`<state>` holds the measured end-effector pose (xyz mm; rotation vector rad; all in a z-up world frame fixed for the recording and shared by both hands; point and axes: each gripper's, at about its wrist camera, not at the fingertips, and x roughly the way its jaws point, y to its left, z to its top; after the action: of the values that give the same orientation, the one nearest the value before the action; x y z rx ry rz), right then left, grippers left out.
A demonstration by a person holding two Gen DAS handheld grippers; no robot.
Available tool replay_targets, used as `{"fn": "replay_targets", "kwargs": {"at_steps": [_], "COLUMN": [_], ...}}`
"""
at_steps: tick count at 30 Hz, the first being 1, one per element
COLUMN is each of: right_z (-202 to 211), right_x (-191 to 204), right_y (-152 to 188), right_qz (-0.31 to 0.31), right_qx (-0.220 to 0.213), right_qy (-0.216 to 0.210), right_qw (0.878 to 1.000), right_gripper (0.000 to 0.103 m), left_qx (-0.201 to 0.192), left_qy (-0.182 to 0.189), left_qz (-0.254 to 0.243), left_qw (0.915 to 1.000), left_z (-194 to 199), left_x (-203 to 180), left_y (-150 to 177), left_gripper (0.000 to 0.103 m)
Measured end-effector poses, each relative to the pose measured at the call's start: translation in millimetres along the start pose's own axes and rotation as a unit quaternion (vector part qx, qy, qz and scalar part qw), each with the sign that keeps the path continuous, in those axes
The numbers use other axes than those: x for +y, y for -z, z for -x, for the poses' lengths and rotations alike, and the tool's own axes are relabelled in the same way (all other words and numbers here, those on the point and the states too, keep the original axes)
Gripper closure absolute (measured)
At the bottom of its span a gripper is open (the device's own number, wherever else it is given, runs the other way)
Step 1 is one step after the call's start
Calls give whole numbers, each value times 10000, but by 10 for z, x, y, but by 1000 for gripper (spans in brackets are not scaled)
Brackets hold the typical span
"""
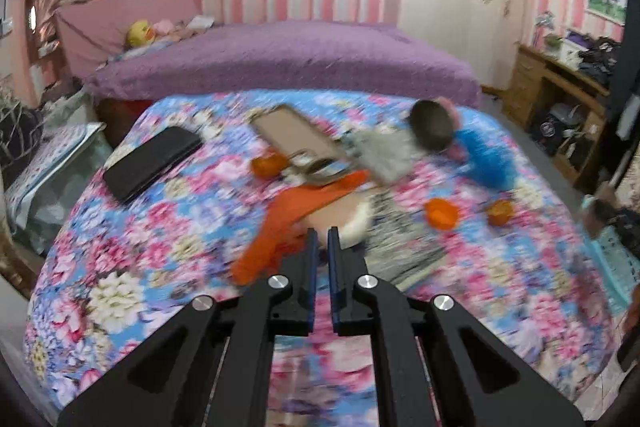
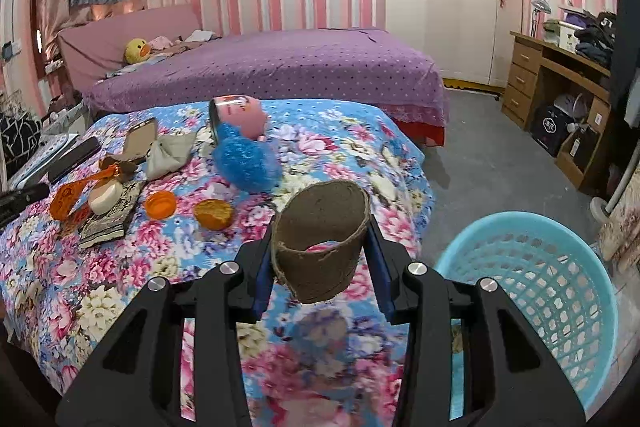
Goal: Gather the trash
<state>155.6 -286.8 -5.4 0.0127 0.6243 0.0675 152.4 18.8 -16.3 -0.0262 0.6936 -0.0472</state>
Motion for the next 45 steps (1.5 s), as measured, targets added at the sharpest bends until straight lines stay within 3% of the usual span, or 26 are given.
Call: {"fn": "replay_targets", "kwargs": {"at_steps": [2,3,4,5,6,13,15,17,19,21,23,27,32,40,45], "right_z": [-11,-19,-29,-36,-45,-87,-89,-90,-89,-91,-83,-43,37,240,361], "right_x": [-35,-46,-58,-68,-72,-78,-71,-65,-64,-77,-89,-115,-221,-642,-1150], "right_y": [3,6,9,11,12,17,17,15,14,16,17,12,-7,-18,61], "right_qz": [-40,-56,-72,-78,-77,-72,-62,-46,-37,-55,-73,-90,-186,-222,-385], "right_qx": [7,17,25,31,44,79,80,65,59,63,53,13,-68,-168,-44], "right_qy": [6,5,4,6,14,40,37,40,44,48,48,48,87,470,837], "right_qw": [10000,10000,10000,10000,10000,9999,9999,10000,10000,10000,9999,9999,9998,9985,9957], "right_gripper": [62,62,62,62,62,62,62,62,62,62,62,62,62,62,61], "left_qx": [223,295,316,262,210,34,77,309,496,622,374,-251,-673,-802,-857], "left_qy": [55,20,-70,-269,-344,-608,-657,-645,-560,-594,-675,-846,-694,-2,469], "left_qz": [84,112,117,92,65,-371,-427,-348,-259,-174,-123,-215,-531,-637,-697], "left_qw": [9997,9995,9994,9993,9992,9975,9969,9968,9969,9961,9969,9959,9939,9947,9928], "left_z": [-88,-127,-161,-183,-179,-268,-357,-520,-610,-673,-555,-189,179,290,268], "left_x": [120,163,190,207,208,123,146,225,284,343,364,269,-49,-824,-1419], "left_y": [27,44,55,74,83,81,54,40,48,62,30,-97,-257,-304,-305], "left_gripper": [92,77,50,40,35,27,27,34,74,87,96,97,97,97,97]}}
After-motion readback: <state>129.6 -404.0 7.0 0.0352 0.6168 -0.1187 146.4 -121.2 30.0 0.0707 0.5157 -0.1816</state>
